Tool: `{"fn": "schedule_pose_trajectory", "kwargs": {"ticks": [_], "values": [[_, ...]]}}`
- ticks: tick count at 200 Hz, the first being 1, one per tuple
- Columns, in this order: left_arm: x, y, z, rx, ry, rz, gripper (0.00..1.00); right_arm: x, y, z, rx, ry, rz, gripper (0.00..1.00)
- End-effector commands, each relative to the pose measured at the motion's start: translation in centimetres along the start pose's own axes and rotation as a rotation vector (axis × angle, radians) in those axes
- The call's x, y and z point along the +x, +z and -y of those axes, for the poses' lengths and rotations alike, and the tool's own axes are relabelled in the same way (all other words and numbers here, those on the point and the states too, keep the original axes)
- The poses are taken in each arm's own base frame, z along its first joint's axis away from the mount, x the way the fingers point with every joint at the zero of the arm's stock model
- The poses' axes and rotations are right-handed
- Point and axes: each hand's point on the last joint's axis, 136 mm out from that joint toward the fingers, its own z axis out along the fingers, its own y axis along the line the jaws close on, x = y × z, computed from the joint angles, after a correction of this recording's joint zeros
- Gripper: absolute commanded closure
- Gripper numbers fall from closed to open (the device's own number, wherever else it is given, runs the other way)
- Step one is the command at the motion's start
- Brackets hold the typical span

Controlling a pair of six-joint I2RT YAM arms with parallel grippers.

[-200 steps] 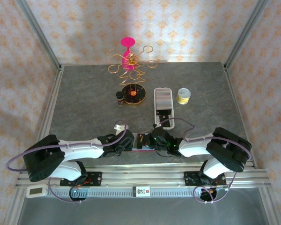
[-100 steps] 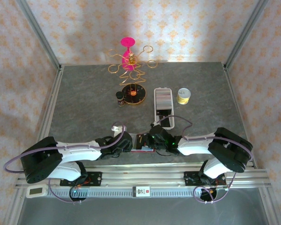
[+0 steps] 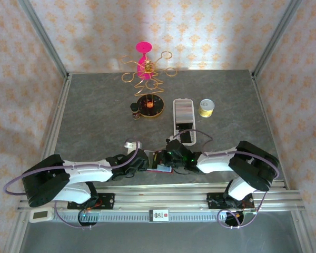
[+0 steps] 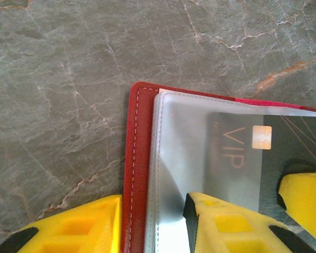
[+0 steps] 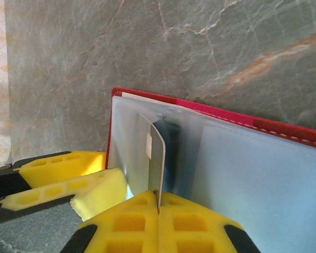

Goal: Put the credit cards into the card holder

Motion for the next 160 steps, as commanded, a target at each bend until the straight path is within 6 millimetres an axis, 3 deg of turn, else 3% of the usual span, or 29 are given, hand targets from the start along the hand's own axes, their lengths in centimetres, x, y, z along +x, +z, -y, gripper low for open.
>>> {"fn": "schedule_pose_trajectory", "kwargs": {"ticks": [1,19,49,92,160], "values": [[2.0,0.3,-0.7,0.002,0.004,-0.071,0.65,0.5,0.4,0.5,0.042,-0.024,-0.035,0.93],[1.9,0.2,-0.7,0.009,-0.002,-0.069,0.65,0.2,0.1,1.2,0.104,-0.04,-0.024,0.8],[2.1,0.1,-0.9,0.01,-0.005,-0.071,0.65,-0.5,-1.0,2.4,0.2,-0.067,0.01,0.73],[2.5,0.1,-0.9,0.023,-0.015,-0.077,0.65,0.2,-0.5,2.8,0.213,-0.069,-0.026,0.81],[2.6,0.1,-0.6,0.058,-0.022,-0.079,0.64,0.4,1.0,0.7,0.144,-0.071,-0.053,0.93]]}}
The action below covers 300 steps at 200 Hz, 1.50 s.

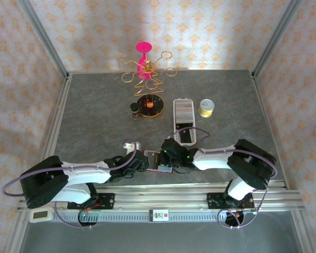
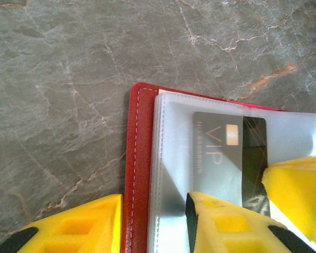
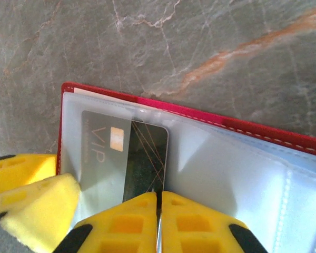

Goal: Put the credit cards into the card holder

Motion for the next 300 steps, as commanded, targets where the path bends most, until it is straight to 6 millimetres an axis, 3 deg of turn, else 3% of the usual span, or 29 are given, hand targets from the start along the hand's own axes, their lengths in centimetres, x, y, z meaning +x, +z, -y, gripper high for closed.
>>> {"fn": "schedule_pose_trajectory", "kwargs": {"ticks": [1,69,107,155,190,225,300], "values": [[2.5,0.1,-0.6,0.016,-0.009,-0.097,0.64,0.2,0.4,-1.3,-0.025,-0.017,-0.014,0.93],[2.7,0.0,-0.4,0.047,-0.026,-0.096,0.62,0.3,0.4,-4.0,-0.158,0.026,-0.024,0.96],[2.7,0.1,-0.7,0.042,-0.031,-0.093,0.62,-0.1,-0.7,-5.1,-0.219,0.052,0.0,0.96],[3.2,0.5,-1.8,-0.003,-0.035,-0.101,0.71,-1.0,-3.1,-2.2,-0.083,0.037,0.087,0.89],[3.4,0.7,-2.0,-0.016,-0.029,-0.109,0.74,-0.4,-4.1,0.7,0.011,0.043,0.096,0.82],[3.5,0.7,-2.1,-0.018,-0.029,-0.11,0.74,0.2,-4.4,2.4,0.052,0.062,0.099,0.71],[3.5,0.8,-2.0,-0.02,-0.025,-0.112,0.75,0.2,-3.9,1.0,-0.018,0.072,0.084,0.68]]}}
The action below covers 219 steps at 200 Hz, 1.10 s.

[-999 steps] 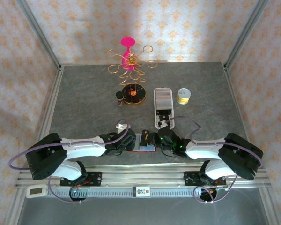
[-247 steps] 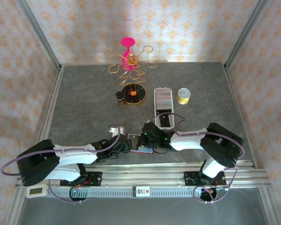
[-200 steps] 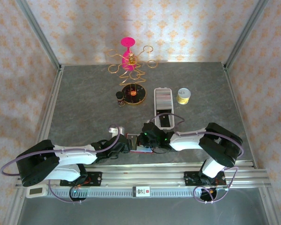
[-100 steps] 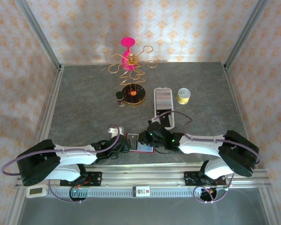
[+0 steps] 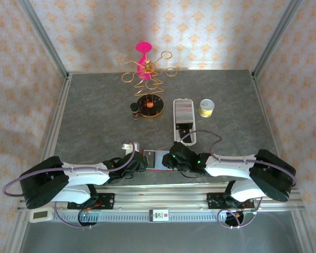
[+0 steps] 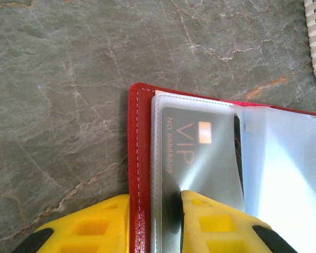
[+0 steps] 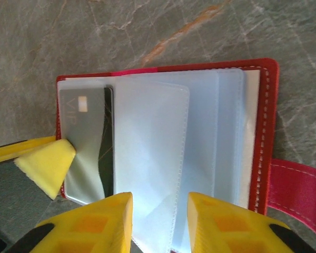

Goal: Put the credit cards into the card holder

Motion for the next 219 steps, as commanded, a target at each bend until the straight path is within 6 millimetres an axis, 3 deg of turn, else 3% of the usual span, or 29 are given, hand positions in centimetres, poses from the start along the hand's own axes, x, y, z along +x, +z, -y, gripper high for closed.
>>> {"fn": "schedule_pose_trajectory", "kwargs": {"ticks": [1,95,152,184,219], "values": [[3.5,0.4,-2.1,-0.057,0.018,-0.141,0.75,-0.3,0.2,-0.8,-0.031,0.006,0.014,0.68],[3.3,0.1,-2.0,-0.044,0.017,-0.138,0.74,-0.7,0.4,-4.0,-0.146,0.0,0.003,0.73],[3.1,-0.3,-1.8,-0.023,0.01,-0.124,0.72,-0.9,0.9,-5.6,-0.179,-0.011,-0.012,0.67],[2.8,-0.6,-1.9,-0.017,-0.003,-0.107,0.68,-1.0,1.1,-7.3,-0.239,-0.022,-0.022,0.67],[2.2,-1.2,-2.1,0.001,-0.03,-0.063,0.53,-0.9,1.4,-9.4,-0.324,-0.013,-0.04,0.64]]}}
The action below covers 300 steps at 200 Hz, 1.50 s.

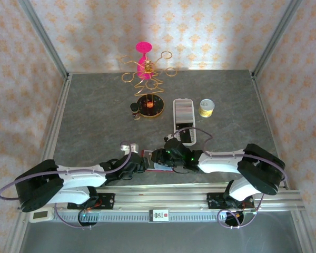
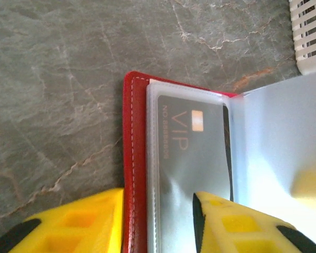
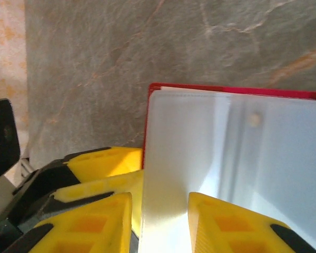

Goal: Put the credit cards into the card holder

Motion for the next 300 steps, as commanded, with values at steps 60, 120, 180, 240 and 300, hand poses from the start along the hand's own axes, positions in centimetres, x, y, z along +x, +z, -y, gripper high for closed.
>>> {"fn": "schedule_pose_trajectory", "kwargs": {"ticks": [60,120,180,240,300], "values": [[0.6,-2.1,-4.7,-0.117,-0.057,0.038,0.54,-0.3,2.4,-3.2,-0.115,0.031,-0.001,0.55],[-1.5,-4.1,-4.2,-0.082,-0.073,0.133,0.56,-1.1,2.8,-3.9,-0.136,0.038,0.032,0.55],[-3.4,-4.6,0.9,0.035,-0.003,0.125,0.55,-8.4,-4.4,-3.6,-0.007,-0.241,0.242,0.57],[-4.0,-3.5,1.3,-0.02,0.07,0.112,0.5,-12.8,-12.4,-3.8,0.31,-1.302,0.42,0.54],[-3.9,-2.6,1.3,0.027,0.068,0.048,0.42,-16.5,-11.4,6.5,0.584,-1.725,-0.086,0.45]]}}
